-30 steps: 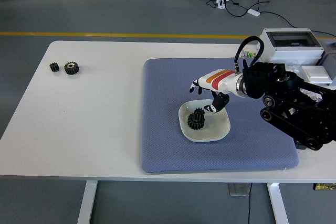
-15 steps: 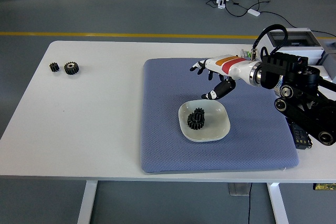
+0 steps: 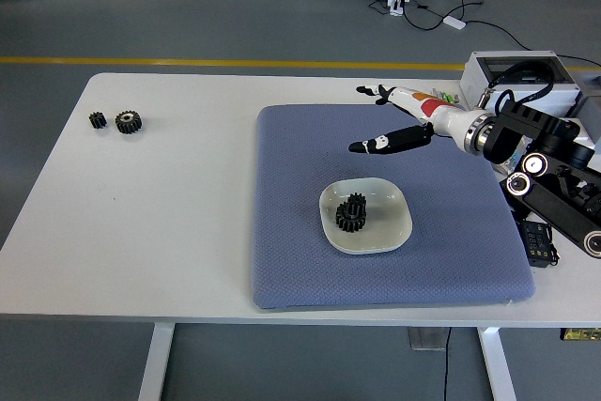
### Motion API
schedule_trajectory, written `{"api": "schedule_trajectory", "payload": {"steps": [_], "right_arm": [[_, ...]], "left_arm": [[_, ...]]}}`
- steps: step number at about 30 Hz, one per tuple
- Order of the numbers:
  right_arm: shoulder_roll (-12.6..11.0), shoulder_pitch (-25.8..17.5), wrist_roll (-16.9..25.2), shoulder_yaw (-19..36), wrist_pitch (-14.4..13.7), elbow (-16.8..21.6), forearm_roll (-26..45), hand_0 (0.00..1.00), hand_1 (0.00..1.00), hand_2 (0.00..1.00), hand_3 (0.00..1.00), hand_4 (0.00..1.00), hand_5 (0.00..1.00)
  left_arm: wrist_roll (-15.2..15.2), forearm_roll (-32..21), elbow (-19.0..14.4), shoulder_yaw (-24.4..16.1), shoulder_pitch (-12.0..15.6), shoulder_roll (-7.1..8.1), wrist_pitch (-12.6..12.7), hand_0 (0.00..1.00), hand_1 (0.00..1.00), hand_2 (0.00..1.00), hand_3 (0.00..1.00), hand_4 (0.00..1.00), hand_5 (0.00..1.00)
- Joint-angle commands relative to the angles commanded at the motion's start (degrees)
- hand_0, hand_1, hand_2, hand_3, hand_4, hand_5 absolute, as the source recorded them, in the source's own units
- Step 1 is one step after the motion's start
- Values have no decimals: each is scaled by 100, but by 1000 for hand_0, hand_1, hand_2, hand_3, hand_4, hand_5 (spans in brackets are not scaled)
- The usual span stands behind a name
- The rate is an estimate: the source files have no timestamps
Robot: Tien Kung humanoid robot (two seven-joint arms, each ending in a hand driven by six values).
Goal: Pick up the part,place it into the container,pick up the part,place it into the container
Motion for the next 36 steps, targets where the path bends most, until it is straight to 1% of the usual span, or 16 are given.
{"api": "schedule_trajectory", "payload": {"steps": [3,5,6,8,11,12,13,15,17,22,23,26,29,30,33,36], "right_arm": [[-82,-266,289,12,-543,133,728,998,988,998,998,998,998],[-151,-488,689,4,-852,263,1212,998,988,998,998,998,998],[-196,-626,912,26,-1006,363,1436,998,853,843,875,998,998],[-278,-876,1393,128,-1157,545,1920,998,853,843,875,998,998],[-392,-1284,2040,370,-1113,795,2628,998,853,843,875,998,998],[-407,-1350,2150,414,-1090,832,2877,962,806,814,829,998,998],[-428,-1529,2225,558,-1046,900,3100,962,806,814,829,998,998],[-415,-1893,2282,868,-872,962,3584,962,806,814,829,998,998],[-316,-2257,2316,1231,-717,902,4069,962,806,814,829,998,998],[51,-2978,2206,2253,-657,631,5196,960,811,824,833,998,998],[187,-3178,2184,2513,-647,572,5132,960,811,824,833,998,998],[396,-3558,2175,3187,-596,522,4914,963,816,827,835,998,998],[544,-3926,2226,3870,-419,536,5112,963,816,827,835,998,998],[553,-3970,2247,4004,-375,541,5220,921,802,829,837,998,998],[541,-4118,2358,4309,-224,575,5577,921,802,829,837,998,998],[488,-4178,2360,4479,-212,635,5510,908,801,825,831,998,998]], "left_arm": [[2,30,0,1,-4,0,-3,691,677,682,569,670,615],[-2,24,0,5,4,0,1,691,677,682,569,670,615],[-3,32,0,1,8,0,1,690,677,682,569,670,615],[-10,29,0,4,20,0,2,690,677,682,569,670,615],[-15,62,0,-28,42,0,1,690,677,682,569,670,615],[-16,67,0,-32,47,0,1,690,676,682,569,670,615],[-17,76,0,-39,57,0,0,690,676,682,569,670,615],[-18,98,0,-44,75,0,-8,690,676,682,569,670,615],[-16,121,0,-57,87,0,-8,690,676,682,569,670,615],[-10,167,0,-54,106,0,-8,690,676,680,568,669,615],[-9,184,0,-55,111,0,-9,690,676,680,568,669,615],[-9,199,0,-63,120,0,-6,689,676,680,568,669,614],[-10,213,0,-62,122,0,-9,689,676,680,568,669,614],[-12,218,0,-69,121,0,-8,688,676,679,569,668,613],[-18,235,0,-115,113,0,-5,688,676,679,569,668,613],[-16,242,0,-136,102,0,-7,689,675,678,569,667,613]]}}
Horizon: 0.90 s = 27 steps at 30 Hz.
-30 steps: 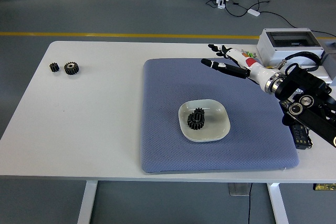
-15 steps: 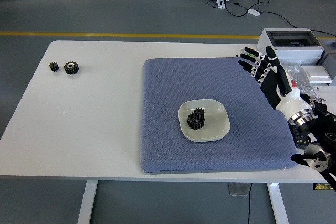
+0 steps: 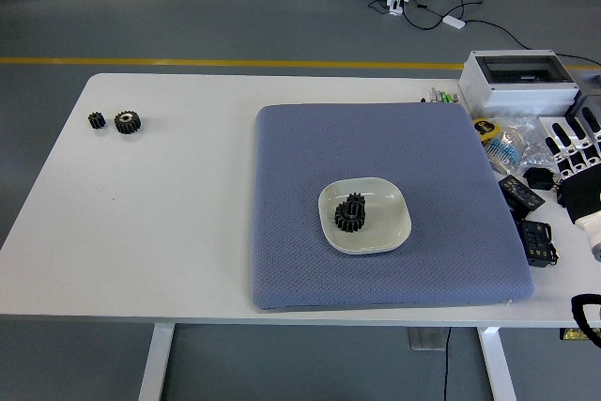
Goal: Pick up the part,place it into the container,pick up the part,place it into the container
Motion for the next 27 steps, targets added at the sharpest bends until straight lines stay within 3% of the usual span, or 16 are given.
{"api": "schedule_trajectory", "payload": {"steps": [16,27], "right_arm": [[-63,-256,-704,582,207,320,-1456,878,797,824,833,998,998],[-25,-269,-823,625,281,325,-1605,875,797,824,828,998,998]], "left_arm": [[-5,-38,0,8,-36,0,-1,687,672,674,569,666,613],[-15,-37,0,-14,-57,0,-8,687,672,674,569,665,613]]}}
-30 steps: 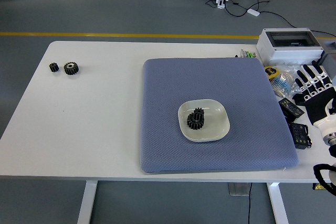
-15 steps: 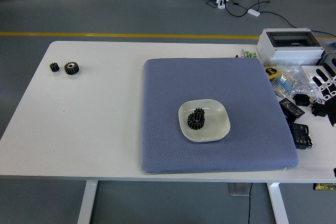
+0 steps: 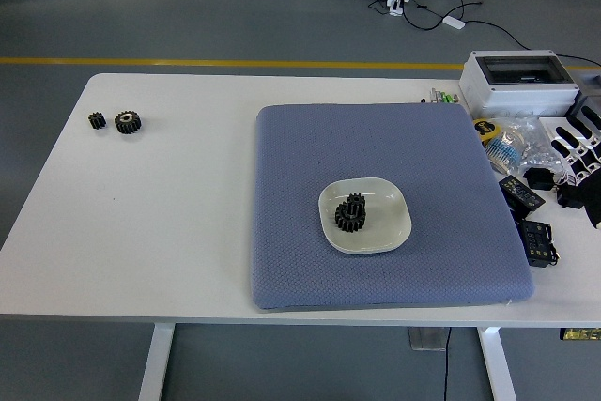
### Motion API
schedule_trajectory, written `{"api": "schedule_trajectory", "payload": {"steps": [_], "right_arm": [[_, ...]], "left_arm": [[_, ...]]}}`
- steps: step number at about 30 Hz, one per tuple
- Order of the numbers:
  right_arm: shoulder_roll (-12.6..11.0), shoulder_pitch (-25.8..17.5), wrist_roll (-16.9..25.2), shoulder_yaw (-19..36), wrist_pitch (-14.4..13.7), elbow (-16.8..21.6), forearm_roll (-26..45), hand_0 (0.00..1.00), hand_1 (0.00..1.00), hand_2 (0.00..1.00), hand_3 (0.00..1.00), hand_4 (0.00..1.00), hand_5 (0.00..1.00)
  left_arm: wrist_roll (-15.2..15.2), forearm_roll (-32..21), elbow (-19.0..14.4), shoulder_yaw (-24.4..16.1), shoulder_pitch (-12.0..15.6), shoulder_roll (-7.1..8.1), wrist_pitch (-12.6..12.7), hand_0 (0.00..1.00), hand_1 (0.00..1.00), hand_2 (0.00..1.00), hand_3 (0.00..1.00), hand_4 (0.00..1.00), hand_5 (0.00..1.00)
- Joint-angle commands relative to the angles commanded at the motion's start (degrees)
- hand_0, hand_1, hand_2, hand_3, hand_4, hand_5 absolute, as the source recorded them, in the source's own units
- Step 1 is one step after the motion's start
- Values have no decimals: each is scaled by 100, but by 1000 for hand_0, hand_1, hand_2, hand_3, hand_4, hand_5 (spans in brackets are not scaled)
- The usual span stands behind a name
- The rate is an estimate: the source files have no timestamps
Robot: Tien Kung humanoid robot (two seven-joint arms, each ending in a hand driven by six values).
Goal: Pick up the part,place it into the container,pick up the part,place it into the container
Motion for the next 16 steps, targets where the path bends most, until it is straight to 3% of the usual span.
{"api": "schedule_trajectory", "payload": {"steps": [16], "right_arm": [[0,24,23,-9,-6,-5,35,870,795,822,826,998,998]], "left_arm": [[5,33,0,-34,0,0,1,687,672,675,569,664,614]]}}
